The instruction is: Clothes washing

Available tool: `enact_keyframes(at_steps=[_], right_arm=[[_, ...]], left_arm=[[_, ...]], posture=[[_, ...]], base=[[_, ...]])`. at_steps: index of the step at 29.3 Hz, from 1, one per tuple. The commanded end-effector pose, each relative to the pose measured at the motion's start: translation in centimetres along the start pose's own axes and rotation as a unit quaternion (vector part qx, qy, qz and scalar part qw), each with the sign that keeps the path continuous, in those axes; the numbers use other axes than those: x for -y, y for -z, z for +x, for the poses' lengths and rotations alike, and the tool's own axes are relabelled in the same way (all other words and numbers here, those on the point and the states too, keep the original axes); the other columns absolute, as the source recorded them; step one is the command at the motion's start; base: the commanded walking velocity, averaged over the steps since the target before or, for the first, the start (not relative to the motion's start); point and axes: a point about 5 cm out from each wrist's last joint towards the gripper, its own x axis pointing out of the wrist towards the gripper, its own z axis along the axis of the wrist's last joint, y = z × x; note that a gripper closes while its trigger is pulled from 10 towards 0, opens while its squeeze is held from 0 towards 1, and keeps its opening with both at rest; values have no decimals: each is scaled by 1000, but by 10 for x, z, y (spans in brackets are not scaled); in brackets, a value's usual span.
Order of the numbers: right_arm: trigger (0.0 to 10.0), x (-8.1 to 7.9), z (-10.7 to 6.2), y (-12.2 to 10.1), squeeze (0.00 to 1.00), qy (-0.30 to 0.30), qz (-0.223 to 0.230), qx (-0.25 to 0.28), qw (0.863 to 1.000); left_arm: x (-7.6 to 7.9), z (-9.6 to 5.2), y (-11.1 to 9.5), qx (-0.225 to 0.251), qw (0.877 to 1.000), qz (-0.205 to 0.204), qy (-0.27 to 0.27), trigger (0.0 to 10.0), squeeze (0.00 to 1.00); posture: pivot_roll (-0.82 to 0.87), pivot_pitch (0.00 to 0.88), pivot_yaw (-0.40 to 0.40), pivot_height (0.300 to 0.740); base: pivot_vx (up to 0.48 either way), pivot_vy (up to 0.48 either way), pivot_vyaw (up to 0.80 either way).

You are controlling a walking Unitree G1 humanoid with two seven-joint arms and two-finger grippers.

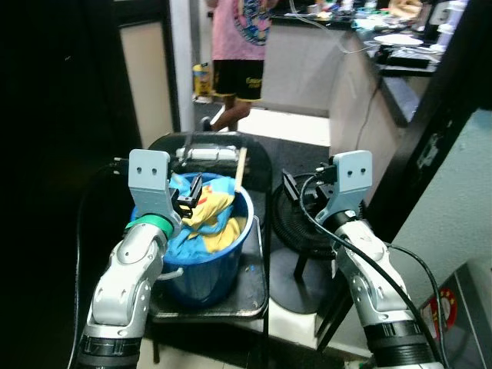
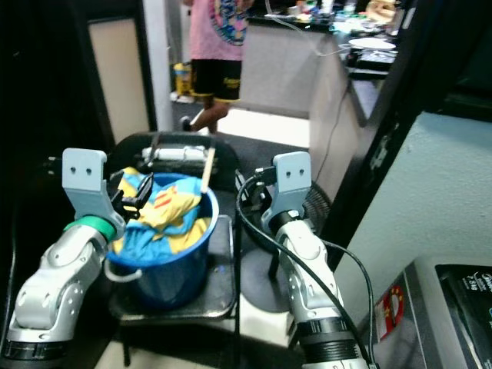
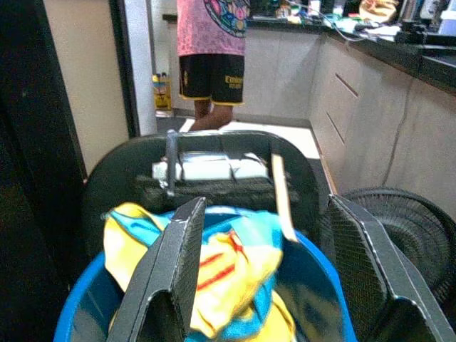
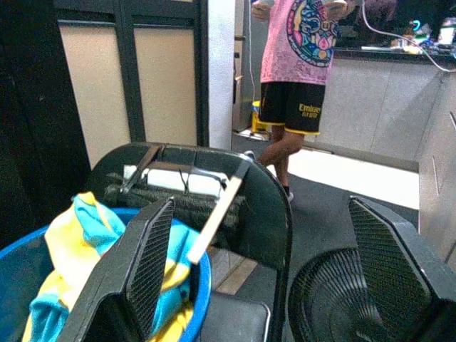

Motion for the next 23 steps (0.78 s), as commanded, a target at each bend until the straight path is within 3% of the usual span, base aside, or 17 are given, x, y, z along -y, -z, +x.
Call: enact_keyframes(at_steps=[1,4,10,12,23], right_arm=[[10000,-7,0,3,0,-12,0,-7,1000],[10000,-8,1,2,0,-16,-2,-7,1000],[10000,-15,3,-1,0,-56,-37,-2,998],[10000,-17,4,-2,0,-60,-23,2,998],[10000,-16,6,-4,0,-56,-27,0,998]], left_arm=[[-6,-2,5,-9,1000,-4,-9,10000,0],[-5,-2,5,-9,1000,-5,-9,10000,0],[-4,-3,6,-9,1000,-8,-10,10000,0],[-5,-4,6,-9,1000,-9,-12,10000,0],[-5,-6,6,-5,1000,-22,-9,10000,0]], posture=[[42,14,26,740],[44,15,22,740],[46,13,8,740],[46,14,4,740],[48,17,-8,740]], base=[[371,0,0],[368,0,0],[371,0,800],[369,0,800],[298,0,0]])
